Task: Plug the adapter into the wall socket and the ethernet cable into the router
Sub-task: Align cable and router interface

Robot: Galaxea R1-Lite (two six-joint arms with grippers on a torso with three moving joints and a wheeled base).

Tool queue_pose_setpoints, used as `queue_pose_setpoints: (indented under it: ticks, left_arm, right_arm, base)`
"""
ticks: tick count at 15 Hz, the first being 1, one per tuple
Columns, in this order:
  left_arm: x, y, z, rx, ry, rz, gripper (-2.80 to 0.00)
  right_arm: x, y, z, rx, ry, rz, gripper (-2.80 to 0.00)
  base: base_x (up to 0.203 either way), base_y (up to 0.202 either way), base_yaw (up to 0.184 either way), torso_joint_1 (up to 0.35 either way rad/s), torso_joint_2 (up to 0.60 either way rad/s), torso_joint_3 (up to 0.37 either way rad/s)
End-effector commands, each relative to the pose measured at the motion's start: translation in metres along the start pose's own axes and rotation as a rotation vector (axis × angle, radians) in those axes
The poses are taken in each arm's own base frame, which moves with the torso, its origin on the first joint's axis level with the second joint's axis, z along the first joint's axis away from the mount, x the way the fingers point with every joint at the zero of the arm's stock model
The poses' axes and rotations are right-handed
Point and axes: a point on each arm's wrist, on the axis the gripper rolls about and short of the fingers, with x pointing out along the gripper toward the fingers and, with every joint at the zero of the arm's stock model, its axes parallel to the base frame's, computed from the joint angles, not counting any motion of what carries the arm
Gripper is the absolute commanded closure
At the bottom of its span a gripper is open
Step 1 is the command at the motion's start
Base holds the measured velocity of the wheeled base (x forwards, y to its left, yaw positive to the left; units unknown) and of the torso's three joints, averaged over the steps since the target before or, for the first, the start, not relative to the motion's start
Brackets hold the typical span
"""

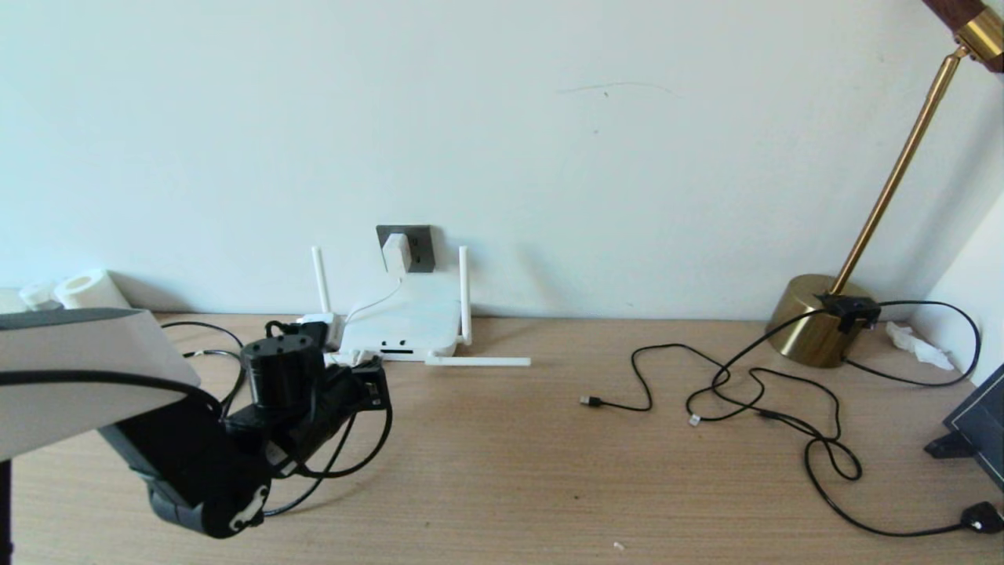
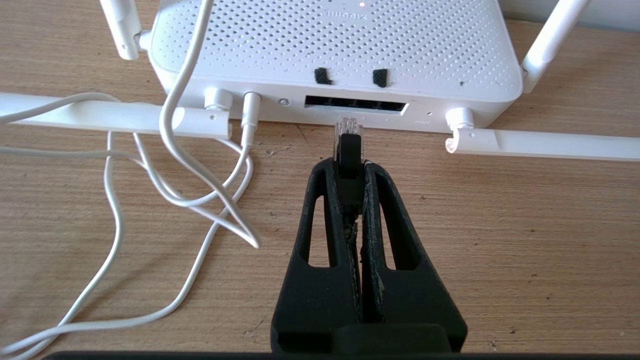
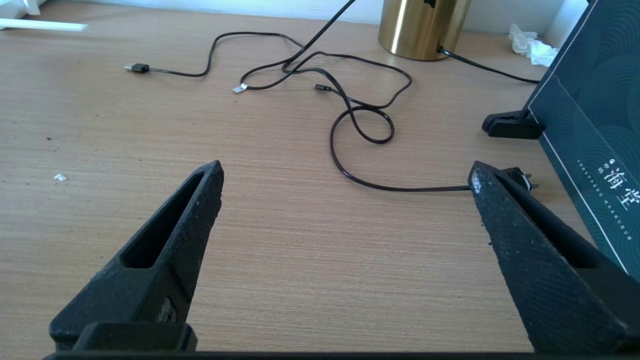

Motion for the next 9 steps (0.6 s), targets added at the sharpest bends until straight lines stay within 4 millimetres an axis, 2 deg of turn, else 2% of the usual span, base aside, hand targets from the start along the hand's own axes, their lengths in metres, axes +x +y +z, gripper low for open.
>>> queue_pose_setpoints:
  ticks: [1,9]
  left_arm:
    - [0.0007,0.0004,0.0009,-0.002,-0.008,0.0,0.0]
    - [0.0071,0.0044,-0.004,-0.004,0.009,0.012,0.0]
  right_arm:
    - [0.0001,0.0,0.0,-0.001,0.002,0.0,-2.8]
    - [0.0001,0.0,0.0,-0.001,0.002,0.0,-2.8]
  base:
    - [0.0,0.0,0.0,0.0,0.0,0.0]
    - [0.0,0.0,0.0,0.0,0.0,0.0]
